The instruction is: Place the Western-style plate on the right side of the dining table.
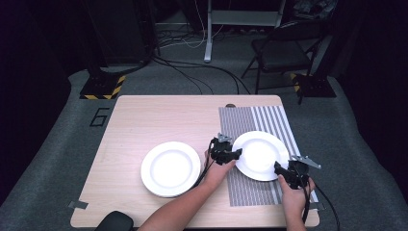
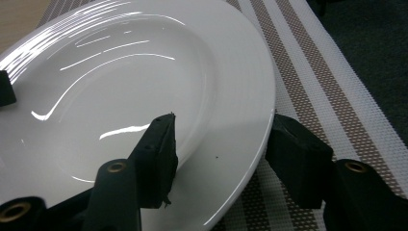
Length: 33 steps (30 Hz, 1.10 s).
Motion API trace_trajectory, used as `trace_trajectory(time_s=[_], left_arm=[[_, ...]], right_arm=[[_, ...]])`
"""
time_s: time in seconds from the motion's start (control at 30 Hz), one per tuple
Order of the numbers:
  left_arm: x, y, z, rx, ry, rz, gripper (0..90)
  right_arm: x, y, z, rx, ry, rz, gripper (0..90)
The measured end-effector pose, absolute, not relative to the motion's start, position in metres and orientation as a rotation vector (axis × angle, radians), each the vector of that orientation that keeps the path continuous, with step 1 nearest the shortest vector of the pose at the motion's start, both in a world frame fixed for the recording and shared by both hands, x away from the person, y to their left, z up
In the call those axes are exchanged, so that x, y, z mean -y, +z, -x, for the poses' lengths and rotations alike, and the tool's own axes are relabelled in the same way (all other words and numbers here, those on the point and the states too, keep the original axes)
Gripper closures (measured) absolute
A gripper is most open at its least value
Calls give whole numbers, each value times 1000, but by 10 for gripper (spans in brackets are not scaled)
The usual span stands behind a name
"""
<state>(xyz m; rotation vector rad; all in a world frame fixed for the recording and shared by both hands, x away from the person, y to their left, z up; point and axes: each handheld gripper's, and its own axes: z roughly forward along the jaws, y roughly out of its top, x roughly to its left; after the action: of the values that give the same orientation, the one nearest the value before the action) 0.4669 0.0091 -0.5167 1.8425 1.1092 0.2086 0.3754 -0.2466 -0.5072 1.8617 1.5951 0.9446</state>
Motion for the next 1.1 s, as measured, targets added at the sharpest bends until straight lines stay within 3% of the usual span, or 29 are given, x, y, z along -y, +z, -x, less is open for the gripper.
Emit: trace_trajectory(time_s=[0.13, 1.1], left_arm=[[-11, -513, -465, -1102, 210, -1830, 503], [-72, -472, -452, -1075, 278, -1772, 504]], right_arm=[[248, -501, -371, -1584, 931, -1803, 410], [217, -456, -365, -1648, 1122, -1672, 393]])
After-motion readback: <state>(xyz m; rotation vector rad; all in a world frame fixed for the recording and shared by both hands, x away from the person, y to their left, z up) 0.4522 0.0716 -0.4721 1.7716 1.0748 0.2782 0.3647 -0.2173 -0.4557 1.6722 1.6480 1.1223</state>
